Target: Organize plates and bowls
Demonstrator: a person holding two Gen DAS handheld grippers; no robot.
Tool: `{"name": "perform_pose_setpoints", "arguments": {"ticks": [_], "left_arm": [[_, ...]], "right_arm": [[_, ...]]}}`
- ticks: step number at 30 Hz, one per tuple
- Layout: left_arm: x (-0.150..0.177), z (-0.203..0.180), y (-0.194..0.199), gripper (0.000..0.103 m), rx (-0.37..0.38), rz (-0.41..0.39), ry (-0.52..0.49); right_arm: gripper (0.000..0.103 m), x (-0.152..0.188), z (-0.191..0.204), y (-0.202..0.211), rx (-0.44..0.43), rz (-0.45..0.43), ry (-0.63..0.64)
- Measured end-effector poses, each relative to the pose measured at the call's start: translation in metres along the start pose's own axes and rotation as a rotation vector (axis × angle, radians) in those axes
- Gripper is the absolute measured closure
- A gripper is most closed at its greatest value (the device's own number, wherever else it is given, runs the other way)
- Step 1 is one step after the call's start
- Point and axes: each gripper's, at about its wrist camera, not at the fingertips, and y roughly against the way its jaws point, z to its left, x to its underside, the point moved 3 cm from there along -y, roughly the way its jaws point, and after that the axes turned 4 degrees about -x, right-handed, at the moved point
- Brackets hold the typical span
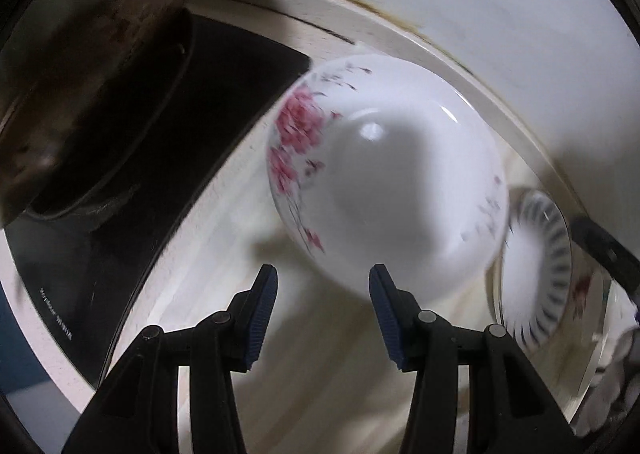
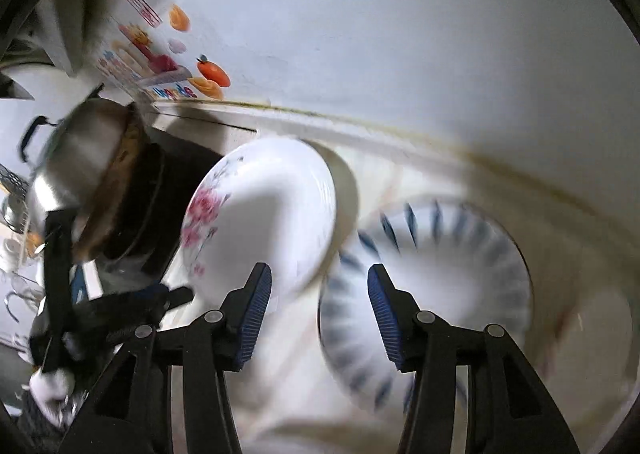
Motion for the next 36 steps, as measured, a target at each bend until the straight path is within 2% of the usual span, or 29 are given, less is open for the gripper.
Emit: {"name": "perform_pose_setpoints", "arguments": {"ticks": [3, 6, 11, 14, 17, 25, 31, 36], "left_arm": [[-0.008, 0.0, -0.008, 0.058, -0.008, 0.003, 0.014], [-0.016, -0.005, -0.019, 0.058, -0.02, 0.009, 0.013], [-0.029, -0.009, -0.037, 0.058, -0.03, 0.015, 0.018], [-0.034, -0.008, -0.042, 0.068, -0.056, 0.004, 0.014], [-0.036, -0.007, -0.045, 0.072, -0.059, -0.005, 0.01], [-0.032, -0.009, -0.037, 0.073, -0.063, -0.036, -0.025], [-0.028, -0.016, -0.013, 0.073, -0.04, -0.068, -0.071], [-0.004, -0.021, 0.026, 0.073, -0.004, -0.097, -0.122]], "right_arm": [[0.05, -0.03, 0.003, -0.04, 0.006, 0.047, 0.04], [0.051, -0.046, 0.004, -0.069, 0.021, 0.087, 0.067], [0.063, -0.056, -0.007, -0.101, 0.031, 0.142, 0.087], [0.076, -0.06, -0.016, -0.118, 0.021, 0.173, 0.047], [0.082, -0.06, -0.018, -0.128, 0.034, 0.165, 0.05], [0.086, -0.054, -0.014, -0.123, 0.021, 0.138, 0.067], [0.086, -0.043, -0.011, -0.096, 0.019, 0.103, 0.051], [0.087, -0.025, -0.009, -0.059, 0.019, 0.059, 0.009]]}}
